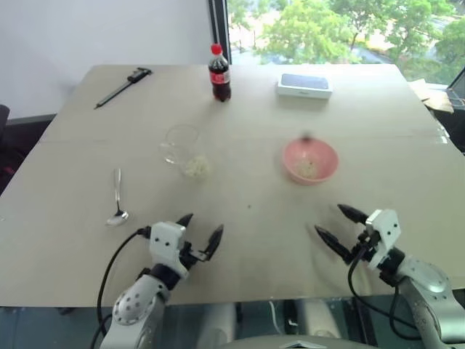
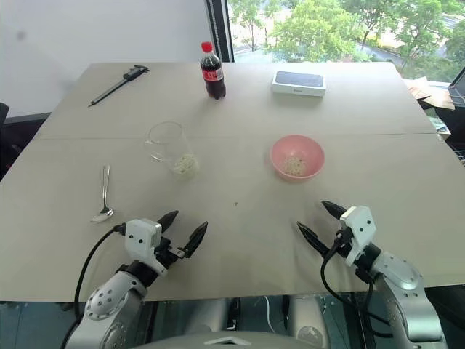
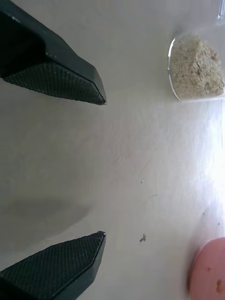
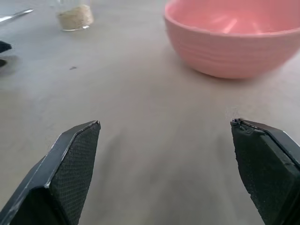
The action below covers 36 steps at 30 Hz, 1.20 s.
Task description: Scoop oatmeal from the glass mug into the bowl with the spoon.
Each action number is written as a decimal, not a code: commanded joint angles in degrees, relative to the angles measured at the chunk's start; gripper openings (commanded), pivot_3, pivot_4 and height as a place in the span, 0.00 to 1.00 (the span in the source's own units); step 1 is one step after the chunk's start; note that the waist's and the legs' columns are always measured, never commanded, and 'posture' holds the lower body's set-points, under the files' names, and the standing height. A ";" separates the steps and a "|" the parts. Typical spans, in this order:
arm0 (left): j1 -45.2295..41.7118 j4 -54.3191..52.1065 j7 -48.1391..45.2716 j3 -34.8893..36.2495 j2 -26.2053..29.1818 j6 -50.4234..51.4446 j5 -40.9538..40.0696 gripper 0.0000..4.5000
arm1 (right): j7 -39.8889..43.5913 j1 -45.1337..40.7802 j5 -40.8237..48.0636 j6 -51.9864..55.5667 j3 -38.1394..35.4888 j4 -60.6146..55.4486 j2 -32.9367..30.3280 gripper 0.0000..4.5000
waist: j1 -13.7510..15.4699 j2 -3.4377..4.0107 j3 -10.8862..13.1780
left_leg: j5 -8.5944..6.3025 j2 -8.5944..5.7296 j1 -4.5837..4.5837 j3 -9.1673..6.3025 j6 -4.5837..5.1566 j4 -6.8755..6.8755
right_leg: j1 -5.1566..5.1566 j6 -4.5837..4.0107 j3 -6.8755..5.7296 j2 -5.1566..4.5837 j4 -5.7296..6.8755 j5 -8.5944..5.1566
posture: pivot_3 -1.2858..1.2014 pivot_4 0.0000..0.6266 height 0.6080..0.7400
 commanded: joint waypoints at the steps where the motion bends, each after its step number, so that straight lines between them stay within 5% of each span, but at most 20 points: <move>1: 0.59 -4.53 0.56 3.64 0.26 -0.51 -2.66 1.00 | 2.31 -1.89 3.05 1.97 0.80 -2.81 -0.99 1.00 | 0.02 0.01 0.00 | 0.00 0.00 0.00 -0.01 0.00 0.00 | 0.00 0.00 0.01 0.00 0.00 0.00 | 0.52 0.24 1.00; 11: -7.02 -6.05 8.69 18.51 1.82 7.88 -10.70 1.00 | 8.18 -8.31 11.96 13.44 4.19 -12.16 -7.74 1.00 | 0.08 -0.10 -0.02 | 0.00 -0.01 0.03 -0.05 0.00 0.02 | 0.04 -0.01 -0.03 0.01 0.02 0.01 | 0.52 0.24 1.00; 17: -14.34 1.36 12.86 28.95 9.89 19.98 -15.37 1.00 | 8.60 -11.18 15.32 17.59 5.07 -16.26 -9.01 1.00 | 0.09 -0.14 -0.01 | 0.01 0.00 0.02 -0.03 0.00 0.01 | 0.07 -0.03 -0.10 0.03 0.03 0.02 | 0.52 0.24 1.00; 25: -19.58 7.63 16.38 28.40 13.82 31.66 -14.44 1.00 | 9.30 -11.81 14.44 17.88 7.46 -18.98 -11.17 1.00 | 0.00 -0.42 -0.09 | 0.00 -0.03 0.07 -0.02 -0.01 0.01 | 0.22 -0.18 -0.17 -0.01 -0.09 0.13 | 0.52 0.24 1.00; 36: -24.40 20.39 14.83 24.68 14.00 35.43 -11.13 1.00 | 10.01 -15.75 14.76 18.59 6.72 -16.31 -11.34 1.00 | 0.14 -0.33 -0.21 | 0.01 -0.02 0.17 -0.03 -0.02 0.01 | 0.34 -0.23 -0.27 -0.01 -0.05 0.15 | 0.52 0.24 1.00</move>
